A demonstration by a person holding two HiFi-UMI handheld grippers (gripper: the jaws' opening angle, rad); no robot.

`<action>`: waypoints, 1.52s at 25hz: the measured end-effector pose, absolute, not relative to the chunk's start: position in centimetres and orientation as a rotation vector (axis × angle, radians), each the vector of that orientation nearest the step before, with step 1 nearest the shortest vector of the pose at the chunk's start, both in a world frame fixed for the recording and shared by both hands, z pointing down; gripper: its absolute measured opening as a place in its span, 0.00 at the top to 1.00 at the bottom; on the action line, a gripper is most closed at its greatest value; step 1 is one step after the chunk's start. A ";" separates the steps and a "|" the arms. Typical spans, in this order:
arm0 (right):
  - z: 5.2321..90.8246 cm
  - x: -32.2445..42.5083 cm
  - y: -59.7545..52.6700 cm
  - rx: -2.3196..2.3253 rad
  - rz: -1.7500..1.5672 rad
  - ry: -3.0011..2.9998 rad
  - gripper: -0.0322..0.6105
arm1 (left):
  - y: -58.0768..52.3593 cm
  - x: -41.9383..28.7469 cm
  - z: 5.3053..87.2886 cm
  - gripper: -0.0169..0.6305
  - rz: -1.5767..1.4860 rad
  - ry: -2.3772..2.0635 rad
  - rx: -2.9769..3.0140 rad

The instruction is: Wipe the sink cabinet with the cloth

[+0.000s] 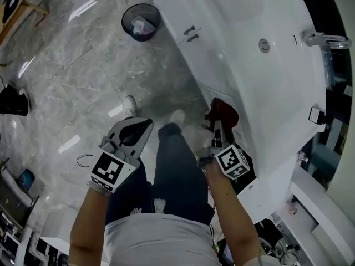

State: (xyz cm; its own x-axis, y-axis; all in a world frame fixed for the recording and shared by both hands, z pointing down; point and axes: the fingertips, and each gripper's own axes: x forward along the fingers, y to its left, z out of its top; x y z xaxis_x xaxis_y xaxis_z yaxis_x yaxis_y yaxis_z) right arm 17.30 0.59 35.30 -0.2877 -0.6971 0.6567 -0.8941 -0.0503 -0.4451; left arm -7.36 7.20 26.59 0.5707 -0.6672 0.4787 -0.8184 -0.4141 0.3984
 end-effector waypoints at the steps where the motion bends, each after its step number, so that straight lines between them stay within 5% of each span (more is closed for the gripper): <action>1: 36.2 17.6 0.1 1.730 1.239 -1.983 0.74 | 7.4 -7.1 27.2 0.96 0.315 -1.180 2.195; 38: 56.7 21.1 -6.9 1.881 1.215 -1.807 0.75 | 9.1 -6.0 40.5 0.96 0.223 -1.181 2.019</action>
